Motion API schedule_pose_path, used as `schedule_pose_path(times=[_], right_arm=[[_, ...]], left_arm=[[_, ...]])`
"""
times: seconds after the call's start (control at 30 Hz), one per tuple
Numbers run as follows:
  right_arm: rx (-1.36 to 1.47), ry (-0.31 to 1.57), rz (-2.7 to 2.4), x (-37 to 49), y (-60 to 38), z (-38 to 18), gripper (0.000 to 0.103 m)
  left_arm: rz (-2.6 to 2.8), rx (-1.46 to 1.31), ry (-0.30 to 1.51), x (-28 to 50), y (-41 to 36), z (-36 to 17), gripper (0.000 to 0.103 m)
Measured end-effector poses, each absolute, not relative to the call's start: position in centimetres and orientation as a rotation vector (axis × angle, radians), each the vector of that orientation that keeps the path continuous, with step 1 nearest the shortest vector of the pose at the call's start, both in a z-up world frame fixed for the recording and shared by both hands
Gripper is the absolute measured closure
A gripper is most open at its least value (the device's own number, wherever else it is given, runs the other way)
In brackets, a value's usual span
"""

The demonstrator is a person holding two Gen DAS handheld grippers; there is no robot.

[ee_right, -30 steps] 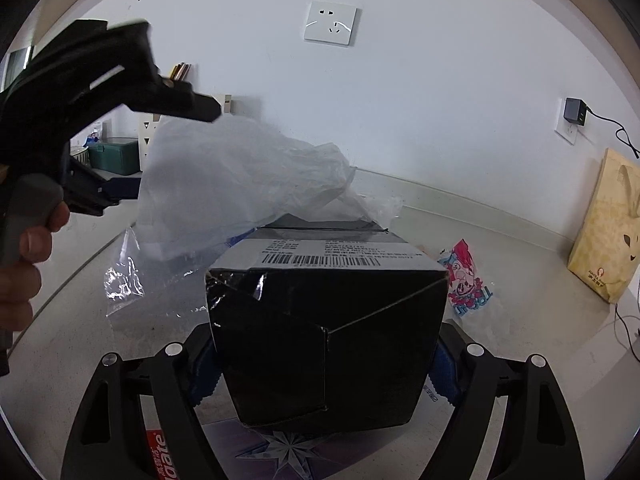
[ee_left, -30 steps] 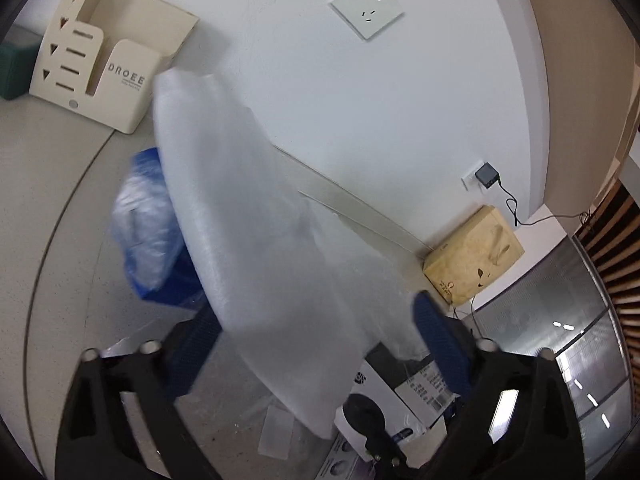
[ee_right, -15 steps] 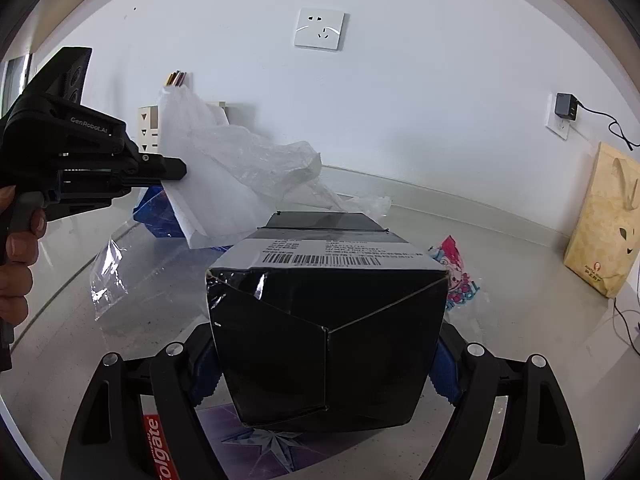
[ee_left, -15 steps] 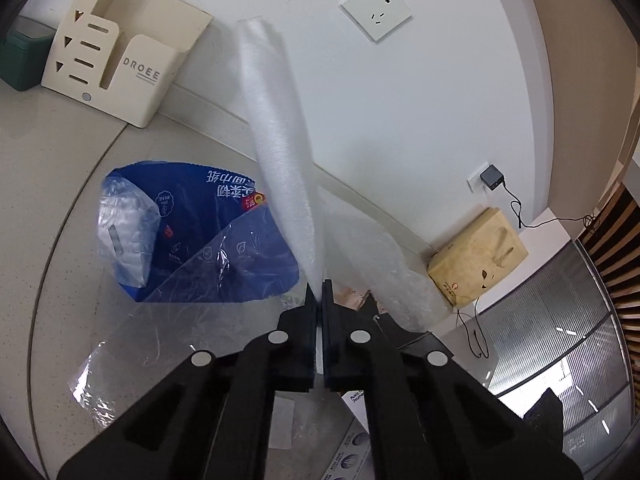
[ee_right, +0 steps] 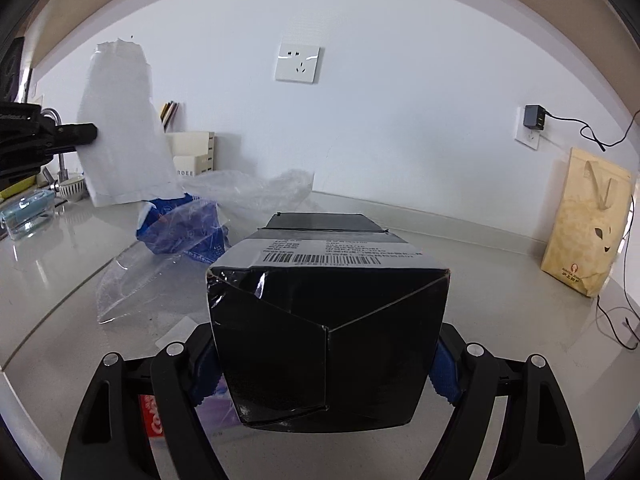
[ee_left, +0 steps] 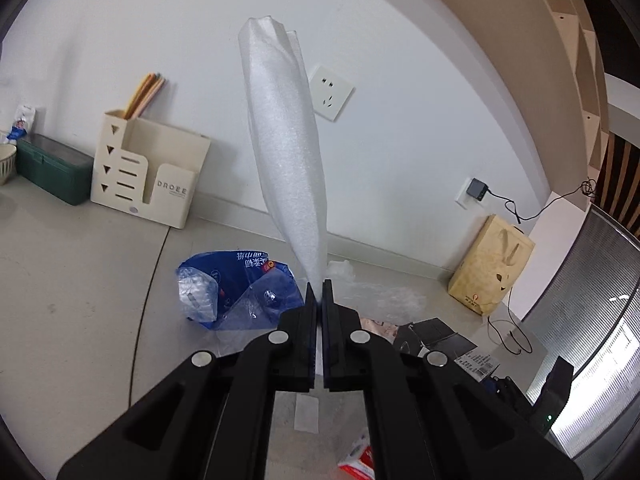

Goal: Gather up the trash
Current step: 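Carry the foam sheet and black box down over the mesh wastebasket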

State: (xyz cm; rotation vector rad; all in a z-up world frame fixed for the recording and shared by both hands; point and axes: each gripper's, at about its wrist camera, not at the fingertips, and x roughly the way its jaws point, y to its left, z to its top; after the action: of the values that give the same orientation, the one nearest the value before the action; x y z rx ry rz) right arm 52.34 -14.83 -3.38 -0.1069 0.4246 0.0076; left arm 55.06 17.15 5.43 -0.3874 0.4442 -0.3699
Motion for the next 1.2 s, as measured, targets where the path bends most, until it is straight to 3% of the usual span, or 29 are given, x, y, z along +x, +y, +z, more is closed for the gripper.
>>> schedule_pose_path(times=[0.23, 0.77, 1.2], right_arm=[[-0.106, 0.380, -0.002, 47.1, -15.6, -1.8, 0.020], [-0.113, 0.304, -0.011, 31.3, -15.7, -2.2, 0.020], [-0.130, 0.329, -0.014, 20.7, -14.5, -5.6, 0.020]], left_arm=[[-0.336, -0.298, 0.382, 47.3, 16.3, 6.8, 0.100], [-0.335, -0.102, 0.302, 30.2, 10.4, 4.6, 0.100], [-0.352, -0.104, 0.411, 21.8, 9.2, -0.1, 0.100]])
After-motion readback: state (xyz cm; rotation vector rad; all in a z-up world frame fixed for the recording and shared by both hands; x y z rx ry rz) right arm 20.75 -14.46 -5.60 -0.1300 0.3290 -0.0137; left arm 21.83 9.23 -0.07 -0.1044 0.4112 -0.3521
